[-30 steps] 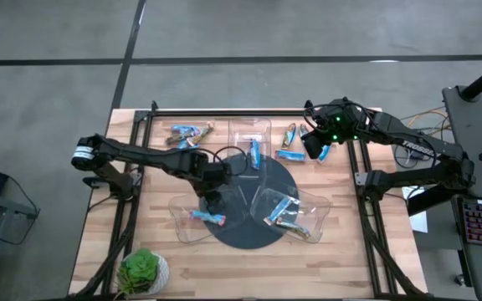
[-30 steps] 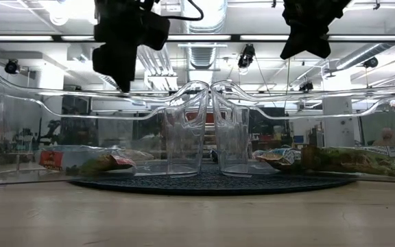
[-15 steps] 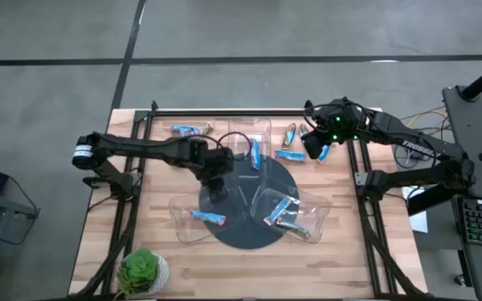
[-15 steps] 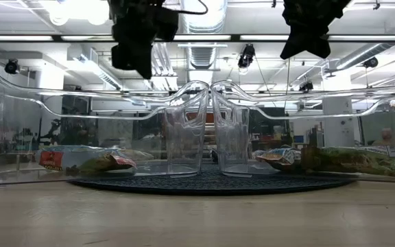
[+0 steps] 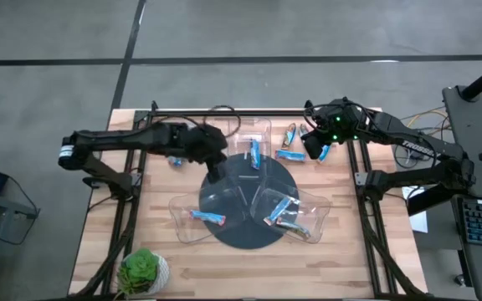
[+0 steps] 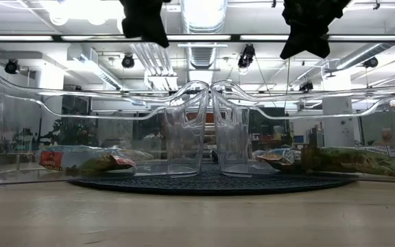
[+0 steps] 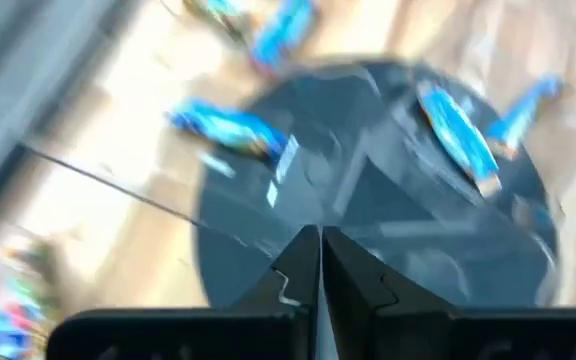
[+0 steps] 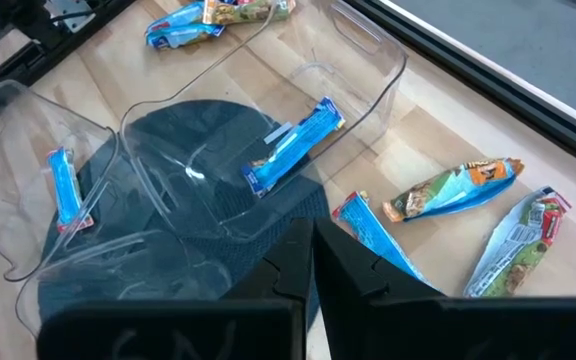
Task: Pick and place Granola Bars by type
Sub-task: Put the red granola bar into the left transparent bin
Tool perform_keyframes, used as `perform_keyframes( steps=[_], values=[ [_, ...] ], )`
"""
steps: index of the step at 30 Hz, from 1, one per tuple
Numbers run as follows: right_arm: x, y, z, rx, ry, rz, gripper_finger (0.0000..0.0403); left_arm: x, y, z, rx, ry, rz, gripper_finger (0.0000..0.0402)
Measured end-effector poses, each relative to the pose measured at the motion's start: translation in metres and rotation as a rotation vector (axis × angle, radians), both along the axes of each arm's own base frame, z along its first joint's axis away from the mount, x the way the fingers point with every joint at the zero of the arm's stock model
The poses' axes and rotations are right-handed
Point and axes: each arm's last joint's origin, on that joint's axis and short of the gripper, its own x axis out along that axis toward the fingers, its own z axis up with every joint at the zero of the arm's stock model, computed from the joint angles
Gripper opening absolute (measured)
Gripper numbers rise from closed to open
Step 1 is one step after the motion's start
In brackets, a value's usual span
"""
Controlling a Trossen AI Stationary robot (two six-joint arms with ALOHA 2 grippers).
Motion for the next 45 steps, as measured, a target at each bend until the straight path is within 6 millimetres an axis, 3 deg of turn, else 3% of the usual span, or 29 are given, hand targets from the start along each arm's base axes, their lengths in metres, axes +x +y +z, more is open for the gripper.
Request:
perform_keyframes(
  steps=[4,14,21,45],
  values=[
    [0.0,0.0,0.0,-0.001,-0.003,0.0,0.0008,-0.013,0.006,0.009,0.066,-0.105,0.003,0.0],
    [0.0,0.0,0.0,-0.028,0.007,0.032,0.0008,-0.049,0.03,-0.008,0.098,-0.26,0.06,0.0],
    [0.0,0.0,0.0,-0.036,0.009,0.041,0.0008,-0.065,0.032,-0.008,0.085,-0.392,0.042,0.0],
    [-0.007,0.004,0.01,-0.141,-0.031,0.146,0.0008,-0.072,0.043,-0.01,0.109,-0.389,0.057,0.0]
  ],
)
